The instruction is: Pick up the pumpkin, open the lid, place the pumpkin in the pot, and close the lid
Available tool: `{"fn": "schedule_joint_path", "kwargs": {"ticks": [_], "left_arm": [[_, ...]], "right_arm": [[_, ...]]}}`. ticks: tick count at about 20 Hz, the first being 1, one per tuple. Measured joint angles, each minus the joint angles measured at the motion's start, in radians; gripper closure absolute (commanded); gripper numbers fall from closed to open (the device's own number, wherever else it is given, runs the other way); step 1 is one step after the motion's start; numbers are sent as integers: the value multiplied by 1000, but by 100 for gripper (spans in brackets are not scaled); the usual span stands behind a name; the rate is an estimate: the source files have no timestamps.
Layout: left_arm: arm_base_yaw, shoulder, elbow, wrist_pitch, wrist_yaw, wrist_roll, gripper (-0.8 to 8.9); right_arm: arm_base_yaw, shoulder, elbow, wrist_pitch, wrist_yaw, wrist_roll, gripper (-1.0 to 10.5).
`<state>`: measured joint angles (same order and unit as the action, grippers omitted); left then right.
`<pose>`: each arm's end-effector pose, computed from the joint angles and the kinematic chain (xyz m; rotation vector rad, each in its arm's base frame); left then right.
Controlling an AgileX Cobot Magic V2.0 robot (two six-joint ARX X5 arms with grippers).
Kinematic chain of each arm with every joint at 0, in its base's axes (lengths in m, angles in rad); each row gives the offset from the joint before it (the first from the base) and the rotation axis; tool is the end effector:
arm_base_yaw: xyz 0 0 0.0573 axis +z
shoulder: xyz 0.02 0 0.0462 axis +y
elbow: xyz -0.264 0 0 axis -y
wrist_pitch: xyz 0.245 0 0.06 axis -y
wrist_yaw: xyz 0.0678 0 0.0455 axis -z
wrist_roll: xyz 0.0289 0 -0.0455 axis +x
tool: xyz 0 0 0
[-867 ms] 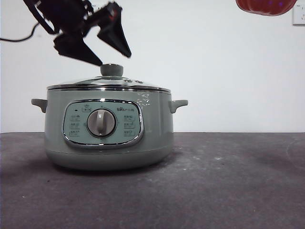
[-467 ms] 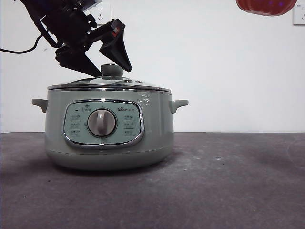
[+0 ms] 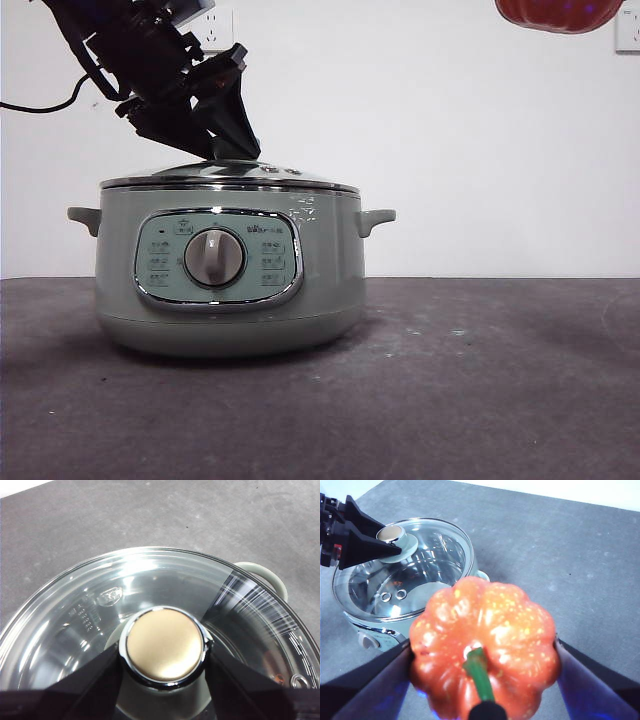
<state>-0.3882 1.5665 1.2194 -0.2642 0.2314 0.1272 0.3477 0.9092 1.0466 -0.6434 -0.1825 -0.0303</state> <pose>0.3198 -0.1379 0.2855 0.1678 0.5803 -0.6388 0.1641 0.0651 0.3582 -0.0712 0.5023 0.5265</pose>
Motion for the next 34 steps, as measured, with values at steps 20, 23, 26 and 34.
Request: {"fn": "schedule_joint_path", "kwargs": {"ticks": [20,23,26,34], "left_arm": [[42,-317,182,-333,-88,0,822],[88,-432,183,-451,-106,0,822],[122,-536,183,-539,-108,0,822],[132,-695,183,-662,-131,-1,822]], "right_arm": [[106,217,21,198,-26,12,958],[156,359,114,217,-27,12,958],[199,521,269,219,-26,6,958],[305,969,628,226,-17,-61,959]]}}
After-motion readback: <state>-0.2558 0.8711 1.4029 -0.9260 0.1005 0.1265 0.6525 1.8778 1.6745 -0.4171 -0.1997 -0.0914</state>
